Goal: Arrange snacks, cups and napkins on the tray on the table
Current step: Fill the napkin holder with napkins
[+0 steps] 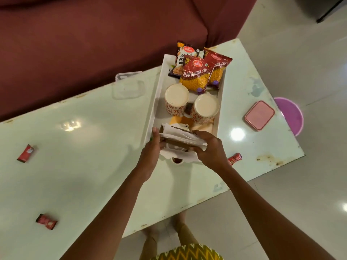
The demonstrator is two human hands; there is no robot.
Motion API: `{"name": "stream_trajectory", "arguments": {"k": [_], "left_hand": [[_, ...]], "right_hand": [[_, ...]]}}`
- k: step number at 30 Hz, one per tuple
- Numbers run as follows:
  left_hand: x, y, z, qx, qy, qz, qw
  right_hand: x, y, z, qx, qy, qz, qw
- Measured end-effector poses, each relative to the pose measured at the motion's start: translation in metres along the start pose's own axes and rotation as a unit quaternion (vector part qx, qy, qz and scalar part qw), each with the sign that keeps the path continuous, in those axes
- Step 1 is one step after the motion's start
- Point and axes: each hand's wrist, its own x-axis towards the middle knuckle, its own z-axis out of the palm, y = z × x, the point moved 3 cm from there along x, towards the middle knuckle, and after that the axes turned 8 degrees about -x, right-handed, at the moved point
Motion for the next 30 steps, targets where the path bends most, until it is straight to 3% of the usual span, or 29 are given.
{"name": "stream_trajectory", "arguments": {"k": [12,25,30], "left_hand": [[0.023,-0.016,0.004,-0.012,0.006,-0.028,1.000],[0.016,-0.015,0.002,0.073,0.013,0.009,0.997],[0.002,-0.014,-0.005,0.066,0.041,0.039,0.996]], "right_hand": [[0.012,0.015,0.009,-0.020,-0.029,0.004,0.999],[0.012,0.013,0.013,-0.061,-0.052,0.019,0.997],[-0.005,-0.007,0.008,-0.075,-0.004,-0.011,0.997]]}}
